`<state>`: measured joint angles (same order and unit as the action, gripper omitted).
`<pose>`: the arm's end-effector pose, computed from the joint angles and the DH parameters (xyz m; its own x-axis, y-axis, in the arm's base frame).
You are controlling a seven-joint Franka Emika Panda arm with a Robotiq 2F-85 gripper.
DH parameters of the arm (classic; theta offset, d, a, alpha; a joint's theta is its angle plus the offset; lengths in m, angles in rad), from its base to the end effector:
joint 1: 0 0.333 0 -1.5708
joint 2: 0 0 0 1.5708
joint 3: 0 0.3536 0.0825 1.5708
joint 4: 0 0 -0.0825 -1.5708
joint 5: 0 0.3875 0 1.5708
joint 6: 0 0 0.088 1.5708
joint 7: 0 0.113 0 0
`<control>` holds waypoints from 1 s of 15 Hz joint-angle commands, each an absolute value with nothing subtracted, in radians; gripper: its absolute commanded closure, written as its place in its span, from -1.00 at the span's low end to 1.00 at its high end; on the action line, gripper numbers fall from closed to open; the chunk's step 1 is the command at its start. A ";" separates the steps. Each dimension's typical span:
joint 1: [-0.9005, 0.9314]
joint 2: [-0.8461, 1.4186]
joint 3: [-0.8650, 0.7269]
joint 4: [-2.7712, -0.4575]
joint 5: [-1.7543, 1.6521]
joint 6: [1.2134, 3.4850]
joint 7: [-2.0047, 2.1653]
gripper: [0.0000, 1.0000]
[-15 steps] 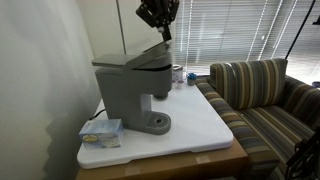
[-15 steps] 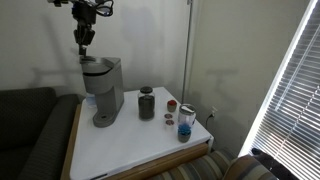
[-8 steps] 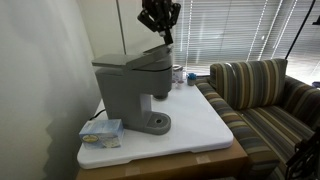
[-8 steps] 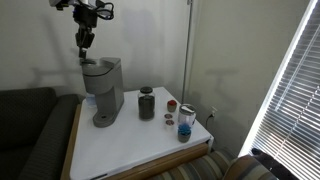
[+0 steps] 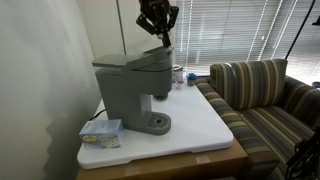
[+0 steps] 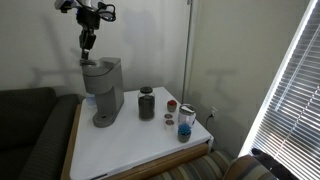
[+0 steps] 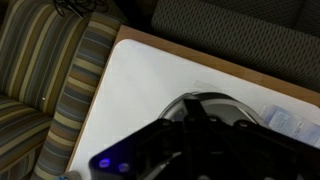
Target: Close the coffee maker
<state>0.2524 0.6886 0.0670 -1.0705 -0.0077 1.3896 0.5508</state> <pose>0.6938 0.2126 0.4256 0.9123 -0.2494 -0.3249 -0.2075 -0.9653 0.1585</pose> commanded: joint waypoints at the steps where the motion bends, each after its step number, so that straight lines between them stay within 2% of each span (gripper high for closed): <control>1: 0.255 0.757 0.049 -0.975 0.017 1.318 0.559 1.00; 13: 0.260 0.888 0.045 -0.777 0.015 1.095 0.540 1.00; 15: 0.245 0.871 0.072 -0.783 0.004 1.112 0.523 1.00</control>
<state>0.2565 0.8518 0.0660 -0.8212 -0.0035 1.1437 0.5510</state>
